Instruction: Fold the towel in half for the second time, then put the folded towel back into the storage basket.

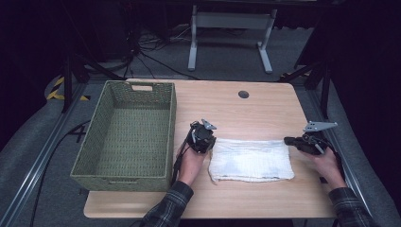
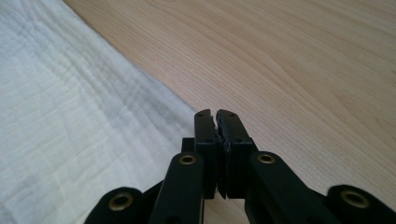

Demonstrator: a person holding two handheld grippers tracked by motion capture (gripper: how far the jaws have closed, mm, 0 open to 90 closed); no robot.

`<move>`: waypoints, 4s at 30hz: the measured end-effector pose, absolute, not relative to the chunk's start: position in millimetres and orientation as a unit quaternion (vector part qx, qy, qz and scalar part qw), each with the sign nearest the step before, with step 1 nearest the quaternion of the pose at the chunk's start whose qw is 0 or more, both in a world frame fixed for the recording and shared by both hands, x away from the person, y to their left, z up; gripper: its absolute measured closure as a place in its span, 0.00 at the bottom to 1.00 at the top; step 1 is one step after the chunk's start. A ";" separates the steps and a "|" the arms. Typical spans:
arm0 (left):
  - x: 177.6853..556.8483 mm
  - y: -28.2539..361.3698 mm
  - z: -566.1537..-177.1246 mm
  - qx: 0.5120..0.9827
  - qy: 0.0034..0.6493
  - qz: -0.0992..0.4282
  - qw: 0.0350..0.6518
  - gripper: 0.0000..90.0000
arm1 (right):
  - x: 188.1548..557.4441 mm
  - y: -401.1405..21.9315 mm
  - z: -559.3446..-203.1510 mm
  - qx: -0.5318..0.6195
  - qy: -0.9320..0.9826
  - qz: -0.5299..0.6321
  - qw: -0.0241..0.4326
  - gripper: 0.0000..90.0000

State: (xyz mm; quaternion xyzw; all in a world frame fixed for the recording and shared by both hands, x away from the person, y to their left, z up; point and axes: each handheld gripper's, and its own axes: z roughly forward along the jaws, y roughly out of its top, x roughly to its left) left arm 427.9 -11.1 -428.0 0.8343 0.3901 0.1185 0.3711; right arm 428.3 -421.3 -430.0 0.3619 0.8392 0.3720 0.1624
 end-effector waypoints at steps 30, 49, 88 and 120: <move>378.8 5.9 -414.9 0.850 0.335 0.134 0.384 0.95 | 372.6 -421.1 -415.3 0.320 0.842 0.402 0.161 0.97; 343.9 3.7 -415.4 0.864 0.312 0.145 0.368 0.95 | 341.1 -423.3 -418.3 0.315 0.843 0.411 0.147 0.97; 347.5 -5.5 -449.7 0.903 0.291 0.025 0.316 0.97 | 326.5 -412.3 -447.3 0.309 0.879 0.350 0.092 1.00; 376.9 -25.0 -432.1 0.888 0.269 0.048 0.370 0.54 | 377.0 -393.1 -445.0 0.336 0.878 0.320 0.115 1.00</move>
